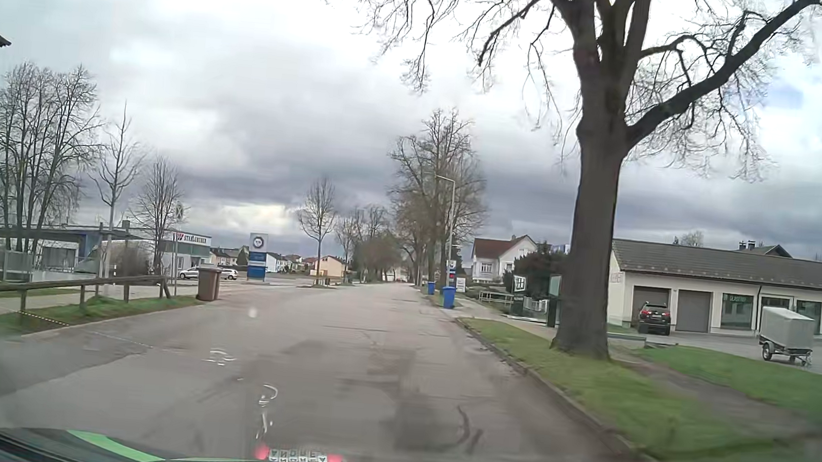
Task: Follow the waypoints while adhering to traffic rules and regulations
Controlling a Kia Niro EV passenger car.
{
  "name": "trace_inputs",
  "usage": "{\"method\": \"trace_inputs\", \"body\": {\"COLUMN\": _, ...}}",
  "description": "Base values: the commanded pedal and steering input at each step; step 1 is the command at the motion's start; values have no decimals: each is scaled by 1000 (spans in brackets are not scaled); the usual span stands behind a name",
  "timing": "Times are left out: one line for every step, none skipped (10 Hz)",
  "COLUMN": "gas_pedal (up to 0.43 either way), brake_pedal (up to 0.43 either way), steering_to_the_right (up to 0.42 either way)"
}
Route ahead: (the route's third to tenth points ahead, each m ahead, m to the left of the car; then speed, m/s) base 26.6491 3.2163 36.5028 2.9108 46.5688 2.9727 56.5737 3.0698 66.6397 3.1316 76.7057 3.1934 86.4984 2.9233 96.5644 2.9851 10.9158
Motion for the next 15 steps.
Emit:
{"method": "trace_inputs", "body": {"gas_pedal": 28, "brake_pedal": 0, "steering_to_the_right": -3}}
{"method": "trace_inputs", "body": {"gas_pedal": 47, "brake_pedal": 0, "steering_to_the_right": -3}}
{"method": "trace_inputs", "body": {"gas_pedal": 67, "brake_pedal": 0, "steering_to_the_right": -3}}
{"method": "trace_inputs", "body": {"gas_pedal": 79, "brake_pedal": 0, "steering_to_the_right": -3}}
{"method": "trace_inputs", "body": {"gas_pedal": 98, "brake_pedal": 0, "steering_to_the_right": -3}}
{"method": "trace_inputs", "body": {"gas_pedal": 110, "brake_pedal": 0, "steering_to_the_right": -4}}
{"method": "trace_inputs", "body": {"gas_pedal": 130, "brake_pedal": 0, "steering_to_the_right": -3}}
{"method": "trace_inputs", "body": {"gas_pedal": 150, "brake_pedal": 0, "steering_to_the_right": -4}}
{"method": "trace_inputs", "body": {"gas_pedal": 150, "brake_pedal": 0, "steering_to_the_right": -4}}
{"method": "trace_inputs", "body": {"gas_pedal": 150, "brake_pedal": 0, "steering_to_the_right": -4}}
{"method": "trace_inputs", "body": {"gas_pedal": 157, "brake_pedal": 0, "steering_to_the_right": -2}}
{"method": "trace_inputs", "body": {"gas_pedal": 157, "brake_pedal": 0, "steering_to_the_right": -1}}
{"method": "trace_inputs", "body": {"gas_pedal": 157, "brake_pedal": 0, "steering_to_the_right": 0}}
{"method": "trace_inputs", "body": {"gas_pedal": 157, "brake_pedal": 0, "steering_to_the_right": 0}}
{"method": "trace_inputs", "body": {"gas_pedal": 157, "brake_pedal": 0, "steering_to_the_right": -1}}
